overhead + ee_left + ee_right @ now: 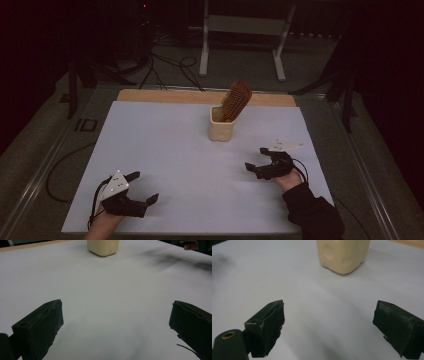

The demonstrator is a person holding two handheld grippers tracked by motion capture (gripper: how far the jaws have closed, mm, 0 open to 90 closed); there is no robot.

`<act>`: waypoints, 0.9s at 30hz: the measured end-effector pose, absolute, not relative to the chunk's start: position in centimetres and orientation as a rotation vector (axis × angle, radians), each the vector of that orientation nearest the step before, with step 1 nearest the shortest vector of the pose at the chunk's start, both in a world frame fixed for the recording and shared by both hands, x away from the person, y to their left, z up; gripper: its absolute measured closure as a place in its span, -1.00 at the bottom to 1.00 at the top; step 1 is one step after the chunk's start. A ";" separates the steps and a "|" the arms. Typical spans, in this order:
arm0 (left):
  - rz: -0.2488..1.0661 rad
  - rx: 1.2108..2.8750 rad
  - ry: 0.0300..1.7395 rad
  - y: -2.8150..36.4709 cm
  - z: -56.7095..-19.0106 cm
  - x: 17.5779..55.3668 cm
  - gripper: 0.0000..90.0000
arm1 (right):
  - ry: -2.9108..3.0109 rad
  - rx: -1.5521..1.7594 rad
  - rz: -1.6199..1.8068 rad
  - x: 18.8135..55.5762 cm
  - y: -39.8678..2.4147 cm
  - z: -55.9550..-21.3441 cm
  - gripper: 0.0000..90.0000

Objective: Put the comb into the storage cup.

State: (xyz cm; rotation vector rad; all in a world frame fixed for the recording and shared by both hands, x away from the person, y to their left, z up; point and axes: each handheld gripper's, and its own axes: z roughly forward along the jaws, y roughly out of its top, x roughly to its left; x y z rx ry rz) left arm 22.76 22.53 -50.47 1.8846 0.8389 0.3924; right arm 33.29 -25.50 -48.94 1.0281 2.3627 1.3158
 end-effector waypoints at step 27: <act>0.397 1.885 0.831 22.6 -50.5 22.7 -1.00 | 2.332 0.891 1.193 27.0 -28.0 -51.1 -0.79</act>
